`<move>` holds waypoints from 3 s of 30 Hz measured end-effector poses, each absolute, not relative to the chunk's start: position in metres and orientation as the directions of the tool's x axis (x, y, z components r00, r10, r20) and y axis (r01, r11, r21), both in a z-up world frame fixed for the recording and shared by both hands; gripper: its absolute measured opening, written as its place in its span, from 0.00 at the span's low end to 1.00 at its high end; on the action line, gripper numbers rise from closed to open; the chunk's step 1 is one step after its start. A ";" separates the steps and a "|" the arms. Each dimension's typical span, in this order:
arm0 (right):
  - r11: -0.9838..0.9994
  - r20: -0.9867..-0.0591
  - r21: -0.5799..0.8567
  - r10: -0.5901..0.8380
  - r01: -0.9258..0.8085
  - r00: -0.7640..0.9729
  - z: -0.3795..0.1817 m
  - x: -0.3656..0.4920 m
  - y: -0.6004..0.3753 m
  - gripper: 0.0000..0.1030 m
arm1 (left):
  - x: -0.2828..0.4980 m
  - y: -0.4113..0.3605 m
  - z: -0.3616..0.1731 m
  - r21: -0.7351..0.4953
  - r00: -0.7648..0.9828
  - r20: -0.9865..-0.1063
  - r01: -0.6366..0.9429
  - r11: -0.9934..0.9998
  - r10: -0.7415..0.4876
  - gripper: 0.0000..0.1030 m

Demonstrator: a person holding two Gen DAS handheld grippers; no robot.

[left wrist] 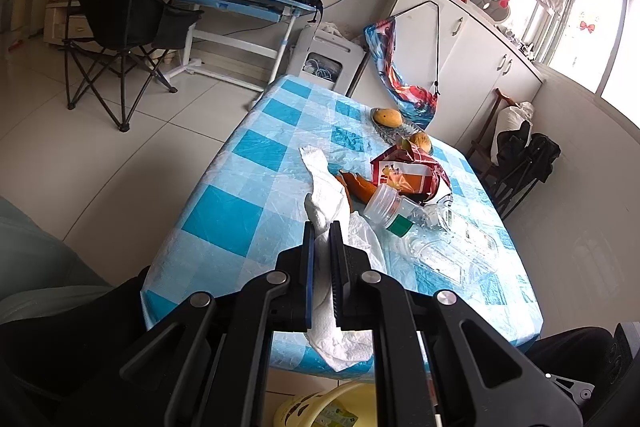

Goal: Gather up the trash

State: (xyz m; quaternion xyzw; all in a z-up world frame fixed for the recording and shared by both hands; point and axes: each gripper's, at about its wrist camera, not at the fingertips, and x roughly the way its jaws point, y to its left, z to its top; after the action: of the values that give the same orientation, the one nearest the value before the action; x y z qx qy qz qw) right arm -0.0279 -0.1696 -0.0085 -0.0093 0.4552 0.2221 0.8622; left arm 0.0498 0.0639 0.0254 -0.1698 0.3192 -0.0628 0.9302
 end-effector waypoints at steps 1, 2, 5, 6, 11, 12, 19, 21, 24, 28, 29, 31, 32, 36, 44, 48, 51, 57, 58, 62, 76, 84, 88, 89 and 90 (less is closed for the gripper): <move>0.901 -0.782 0.188 0.379 -0.392 0.495 -0.006 -0.028 -0.170 0.64 | 0.050 0.064 0.026 -0.357 0.788 -0.572 0.011 0.934 -0.228 0.07; 0.900 -0.775 0.190 0.383 -0.393 0.502 -0.005 -0.028 -0.171 0.65 | 0.049 0.064 0.026 -0.358 0.788 -0.571 0.014 0.934 -0.231 0.07; 0.898 -0.754 0.196 0.395 -0.393 0.526 0.001 -0.029 -0.173 0.67 | 0.047 0.064 0.028 -0.365 0.785 -0.568 0.028 0.930 -0.247 0.07; 0.899 -0.746 0.197 0.397 -0.392 0.535 0.003 -0.029 -0.173 0.67 | 0.046 0.064 0.028 -0.371 0.783 -0.567 0.034 0.928 -0.255 0.07; 0.903 -0.715 0.206 0.401 -0.376 0.573 0.011 -0.029 -0.180 0.69 | 0.038 0.060 0.026 -0.395 0.759 -0.572 0.079 0.915 -0.312 0.07; 0.905 -0.709 0.208 0.401 -0.372 0.580 0.012 -0.029 -0.182 0.70 | 0.036 0.057 0.025 -0.393 0.751 -0.576 0.092 0.915 -0.323 0.07; 0.910 -0.659 0.254 0.411 -0.327 0.630 0.020 -0.027 -0.200 0.75 | 0.015 0.020 0.017 -0.348 0.671 -0.620 0.230 0.909 -0.407 0.07; 0.909 -0.648 0.279 0.417 -0.311 0.637 0.020 -0.026 -0.207 0.76 | 0.006 0.007 0.012 -0.338 0.633 -0.642 0.273 0.901 -0.432 0.07; 0.904 -0.631 0.309 0.426 -0.294 0.648 0.022 -0.024 -0.215 0.76 | -0.010 -0.010 0.005 -0.312 0.576 -0.681 0.332 0.890 -0.453 0.07; 0.898 -0.614 0.337 0.438 -0.283 0.657 0.023 -0.024 -0.221 0.78 | -0.030 -0.040 -0.011 -0.264 0.457 -0.756 0.443 0.857 -0.469 0.07; 0.896 -0.611 0.343 0.441 -0.281 0.658 0.024 -0.025 -0.223 0.78 | -0.035 -0.048 -0.016 -0.235 0.436 -0.778 0.466 0.853 -0.452 0.07; 0.893 -0.605 0.354 0.446 -0.278 0.660 0.024 -0.025 -0.227 0.79 | -0.042 -0.061 -0.023 -0.176 0.411 -0.813 0.503 0.846 -0.413 0.11; 0.892 -0.601 0.359 0.447 -0.276 0.663 0.025 -0.025 -0.228 0.79 | -0.045 -0.066 -0.024 -0.160 0.406 -0.819 0.516 0.842 -0.405 0.15; 0.891 -0.585 0.367 0.445 -0.267 0.679 0.027 -0.029 -0.235 0.81 | -0.047 -0.064 -0.022 -0.156 0.418 -0.813 0.513 0.844 -0.405 0.37; 0.958 -0.508 0.221 0.273 -0.182 0.817 0.050 -0.050 -0.236 0.89 | -0.038 -0.037 0.003 -0.121 0.601 -0.719 0.388 0.914 -0.351 0.52; 0.993 -0.378 0.052 0.121 -0.110 0.918 0.051 -0.070 -0.229 0.94 | -0.030 -0.016 0.012 -0.132 0.673 -0.679 0.282 0.950 -0.294 0.56; 0.988 -0.465 0.054 0.154 -0.146 0.872 0.043 -0.057 -0.222 0.94 | -0.026 -0.001 0.016 -0.160 0.700 -0.662 0.216 0.963 -0.266 0.59; 0.980 -0.501 0.028 0.186 -0.199 0.845 0.036 -0.056 -0.209 0.94 | -0.020 0.014 0.016 -0.188 0.717 -0.658 0.139 0.972 -0.230 0.65; 0.979 -0.507 0.027 0.188 -0.203 0.841 0.035 -0.056 -0.208 0.94 | -0.019 0.015 0.016 -0.188 0.718 -0.658 0.133 0.973 -0.225 0.66; 0.977 -0.527 0.032 0.194 -0.209 0.828 0.031 -0.057 -0.205 0.94 | -0.019 0.016 0.015 -0.181 0.723 -0.658 0.120 0.976 -0.211 0.70; 0.973 -0.568 0.025 0.204 -0.231 0.797 0.025 -0.056 -0.196 0.94 | -0.019 0.015 0.011 -0.162 0.724 -0.665 0.100 0.982 -0.184 0.76; 0.971 -0.581 0.020 0.205 -0.238 0.788 0.023 -0.055 -0.193 0.94 | -0.019 0.015 0.010 -0.164 0.725 -0.665 0.097 0.982 -0.182 0.76; 0.970 -0.587 0.017 0.206 -0.242 0.783 0.022 -0.054 -0.192 0.94 | -0.019 0.016 0.011 -0.164 0.725 -0.664 0.095 0.982 -0.181 0.76; 0.970 -0.588 0.016 0.206 -0.243 0.782 0.022 -0.054 -0.191 0.94 | -0.020 0.016 0.010 -0.164 0.726 -0.663 0.094 0.982 -0.181 0.76; 0.970 -0.589 0.016 0.206 -0.244 0.781 0.022 -0.054 -0.191 0.94 | -0.020 0.017 0.011 -0.165 0.727 -0.663 0.094 0.982 -0.181 0.76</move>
State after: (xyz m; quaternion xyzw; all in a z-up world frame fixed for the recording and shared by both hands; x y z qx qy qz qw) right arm -0.0544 -0.1909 0.0216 -0.0306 0.3086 0.1193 0.9432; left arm -0.0196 0.0166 0.0105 -0.0600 0.3621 -0.0742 0.9272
